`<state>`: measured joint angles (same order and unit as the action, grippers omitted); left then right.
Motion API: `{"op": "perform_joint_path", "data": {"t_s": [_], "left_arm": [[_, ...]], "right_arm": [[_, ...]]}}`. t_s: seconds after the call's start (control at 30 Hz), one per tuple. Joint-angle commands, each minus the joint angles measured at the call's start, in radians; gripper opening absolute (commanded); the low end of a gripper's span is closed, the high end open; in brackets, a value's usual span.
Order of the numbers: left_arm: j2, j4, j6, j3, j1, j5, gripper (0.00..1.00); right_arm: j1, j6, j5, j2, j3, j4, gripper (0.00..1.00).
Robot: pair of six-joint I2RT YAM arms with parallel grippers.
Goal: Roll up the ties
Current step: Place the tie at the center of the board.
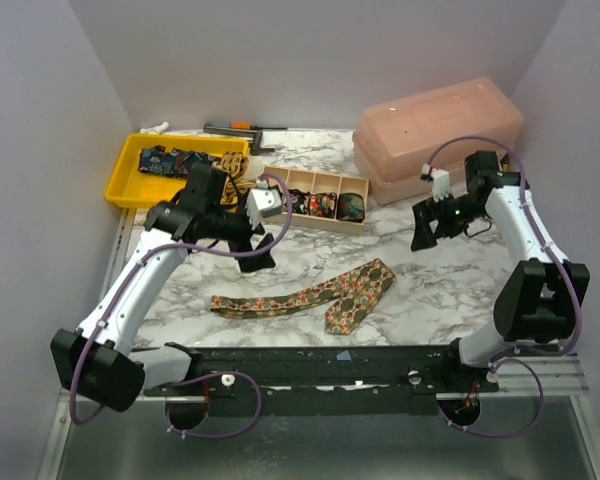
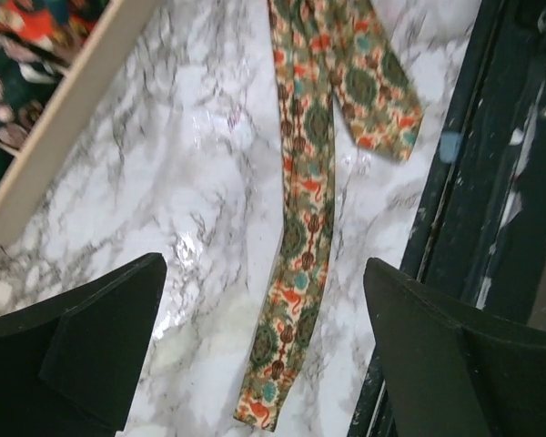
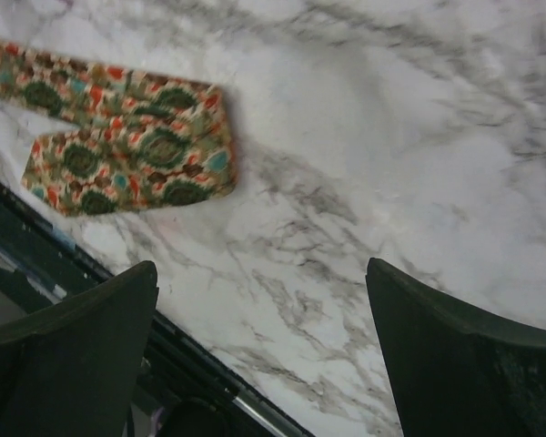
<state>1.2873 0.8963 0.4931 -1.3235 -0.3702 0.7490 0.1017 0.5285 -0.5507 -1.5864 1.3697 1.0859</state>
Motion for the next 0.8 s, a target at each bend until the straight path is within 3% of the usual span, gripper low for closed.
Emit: {"op": "perform_joint_path", "data": {"t_s": [0.0,0.13,0.4,0.77], "left_arm": [[-0.14,0.002,0.253,0.295,0.058,-0.105,0.9],[-0.159,-0.02,0.181,0.375,0.144,-0.126,0.87],[-0.038,0.05,-0.024,0.262,0.398,-0.114,0.84],[-0.09,0.068,-0.023,0.338,0.457,-0.211,0.88]], "right_arm": [[-0.175,0.106,0.062,0.13,-0.149,0.003,0.97],[-0.45,0.109,0.155,0.217,-0.266,-0.137,0.94],[-0.864,0.178,0.242,0.124,-0.351,-0.332,0.87],[-1.012,0.205,0.208,-0.036,-0.402,-0.466,0.83]]}}
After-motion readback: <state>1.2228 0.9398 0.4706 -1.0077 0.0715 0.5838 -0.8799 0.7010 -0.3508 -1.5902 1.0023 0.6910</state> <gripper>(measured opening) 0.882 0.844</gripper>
